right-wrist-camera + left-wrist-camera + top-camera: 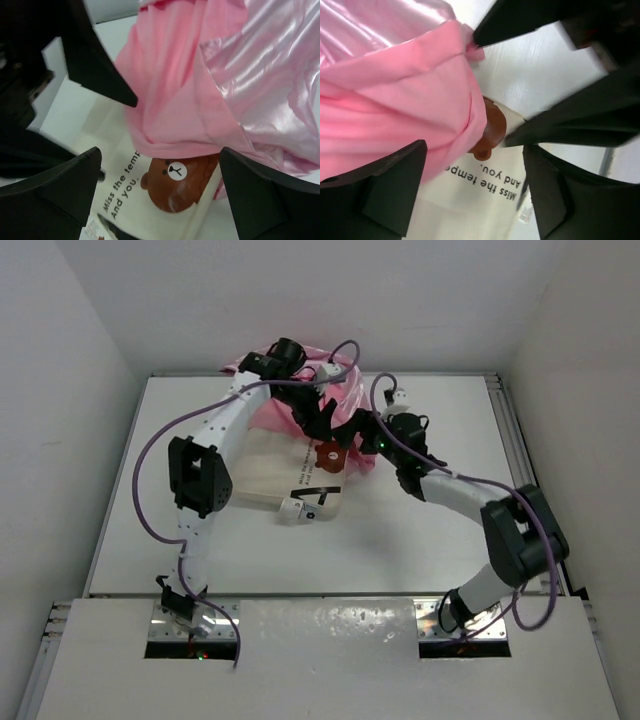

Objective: Put the pillow into the pillowcase

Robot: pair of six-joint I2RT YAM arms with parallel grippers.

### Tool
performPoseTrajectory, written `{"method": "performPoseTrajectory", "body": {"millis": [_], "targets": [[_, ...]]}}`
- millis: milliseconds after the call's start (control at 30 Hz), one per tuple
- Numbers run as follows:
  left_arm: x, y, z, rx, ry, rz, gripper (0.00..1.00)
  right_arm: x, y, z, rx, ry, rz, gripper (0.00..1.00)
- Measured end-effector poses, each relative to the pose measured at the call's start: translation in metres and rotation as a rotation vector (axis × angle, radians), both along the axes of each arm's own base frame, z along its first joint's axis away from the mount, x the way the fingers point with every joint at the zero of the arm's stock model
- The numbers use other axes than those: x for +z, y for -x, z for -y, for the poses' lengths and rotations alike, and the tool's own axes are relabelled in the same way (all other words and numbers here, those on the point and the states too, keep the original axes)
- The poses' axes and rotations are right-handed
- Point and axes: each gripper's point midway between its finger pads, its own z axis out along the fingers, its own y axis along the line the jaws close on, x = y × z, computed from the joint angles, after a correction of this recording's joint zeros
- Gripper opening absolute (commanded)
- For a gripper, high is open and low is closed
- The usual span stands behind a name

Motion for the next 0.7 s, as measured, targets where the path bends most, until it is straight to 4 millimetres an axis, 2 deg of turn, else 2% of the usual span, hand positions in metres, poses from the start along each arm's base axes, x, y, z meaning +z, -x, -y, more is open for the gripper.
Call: {"method": "performPoseTrajectory", "body": {"millis": [33, 67, 100, 133, 167, 200, 233, 267, 333, 367, 433, 500, 533, 633, 700], "targets": [[0.002, -0.003, -0.002, 0.021, 0.003, -0.007, 0.86, 0.009, 0.007, 0.004, 0.011, 0.024, 0.022, 0.88], [0.004, -0.005, -0.003, 0.039, 0.009, -0.011, 0.96, 0.02, 0.012, 0.009, 0.02, 0.047, 0.049, 0.68], [0.007, -0.01, -0.004, 0.059, 0.018, -0.009, 0.96, 0.03, 0.014, 0.014, 0.027, 0.065, 0.076, 0.45], [0.01, -0.015, -0.006, 0.085, 0.028, -0.009, 0.96, 0.037, 0.015, 0.018, 0.031, 0.077, 0.097, 0.0], [0.013, -0.021, -0.011, 0.117, 0.038, -0.009, 0.89, 0.041, 0.014, 0.023, 0.027, 0.088, 0.108, 0.0], [0.016, -0.028, -0.017, 0.15, 0.045, -0.009, 0.68, 0.041, 0.012, 0.029, 0.011, 0.089, 0.1, 0.0], [0.019, -0.036, -0.028, 0.194, 0.055, -0.005, 0.1, 0.038, 0.01, 0.035, -0.005, 0.099, 0.085, 0.29], [0.021, -0.042, -0.04, 0.236, 0.057, -0.006, 0.0, 0.031, 0.009, 0.04, -0.013, 0.109, 0.063, 0.43], [0.021, -0.052, -0.073, 0.336, 0.05, 0.003, 0.0, 0.012, 0.006, 0.05, -0.044, 0.14, 0.007, 0.6], [0.019, -0.056, -0.092, 0.395, 0.037, 0.007, 0.0, -0.001, 0.004, 0.054, -0.058, 0.156, -0.033, 0.72], [0.011, -0.061, -0.131, 0.515, -0.01, 0.012, 0.0, -0.025, 0.002, 0.057, -0.07, 0.184, -0.105, 0.78], [-0.004, -0.065, -0.171, 0.625, -0.08, 0.016, 0.11, -0.051, 0.005, 0.058, -0.067, 0.205, -0.181, 0.79], [-0.013, -0.064, -0.183, 0.656, -0.113, 0.01, 0.22, -0.062, 0.007, 0.059, -0.068, 0.211, -0.213, 0.79], [-0.049, -0.053, -0.2, 0.688, -0.2, -0.035, 0.28, -0.091, 0.011, 0.062, -0.07, 0.231, -0.3, 0.8], [-0.074, -0.038, -0.203, 0.681, -0.256, -0.081, 0.37, -0.105, 0.014, 0.063, -0.074, 0.238, -0.343, 0.8]]}}
